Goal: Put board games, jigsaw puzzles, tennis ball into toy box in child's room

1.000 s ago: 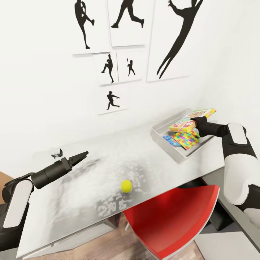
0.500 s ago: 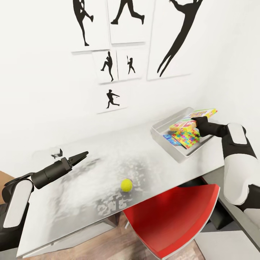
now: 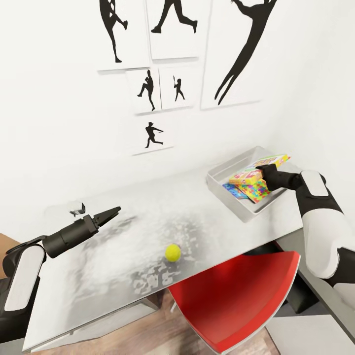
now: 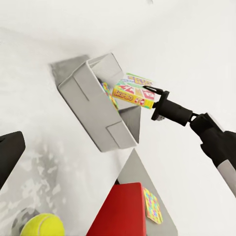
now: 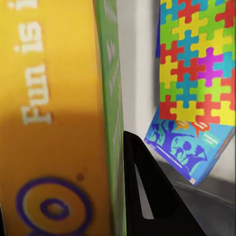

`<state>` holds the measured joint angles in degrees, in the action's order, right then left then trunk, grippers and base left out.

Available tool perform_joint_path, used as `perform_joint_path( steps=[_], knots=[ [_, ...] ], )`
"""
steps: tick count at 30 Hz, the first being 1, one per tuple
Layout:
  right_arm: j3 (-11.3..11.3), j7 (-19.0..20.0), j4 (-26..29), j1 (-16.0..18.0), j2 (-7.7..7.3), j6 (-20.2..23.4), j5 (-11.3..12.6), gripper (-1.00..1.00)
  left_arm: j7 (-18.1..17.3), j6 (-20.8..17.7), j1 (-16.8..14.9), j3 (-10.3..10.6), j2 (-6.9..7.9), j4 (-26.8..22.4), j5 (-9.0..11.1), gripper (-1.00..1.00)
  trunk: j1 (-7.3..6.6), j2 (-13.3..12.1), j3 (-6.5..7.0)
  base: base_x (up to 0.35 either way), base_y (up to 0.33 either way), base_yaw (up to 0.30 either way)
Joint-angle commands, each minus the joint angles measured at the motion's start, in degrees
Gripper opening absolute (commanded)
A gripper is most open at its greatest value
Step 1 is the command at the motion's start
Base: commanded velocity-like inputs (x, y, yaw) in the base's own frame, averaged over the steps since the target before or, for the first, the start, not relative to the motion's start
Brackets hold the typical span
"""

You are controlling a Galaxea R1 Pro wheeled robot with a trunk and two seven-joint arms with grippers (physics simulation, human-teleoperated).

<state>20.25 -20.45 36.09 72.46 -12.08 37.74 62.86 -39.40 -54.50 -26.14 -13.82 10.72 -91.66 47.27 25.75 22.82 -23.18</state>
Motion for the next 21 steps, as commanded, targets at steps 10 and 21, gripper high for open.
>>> perform_joint_path(
  steps=[10,21],
  knots=[
    [-0.1,-0.6,-0.4,0.1,-0.23,-0.1,0.7,-1.00,-0.4,-0.3,0.0,0.0,0.00,0.0,-0.1,1.00,0.03,0.1,-0.57,0.000,0.000,0.000],
    [0.0,-0.5,-0.3,0.7,-0.57,-0.1,0.7,-1.00,-0.4,-0.2,0.0,0.0,0.00,0.0,-0.1,1.00,0.03,0.1,-1.55,0.000,0.000,0.000]
  ],
)
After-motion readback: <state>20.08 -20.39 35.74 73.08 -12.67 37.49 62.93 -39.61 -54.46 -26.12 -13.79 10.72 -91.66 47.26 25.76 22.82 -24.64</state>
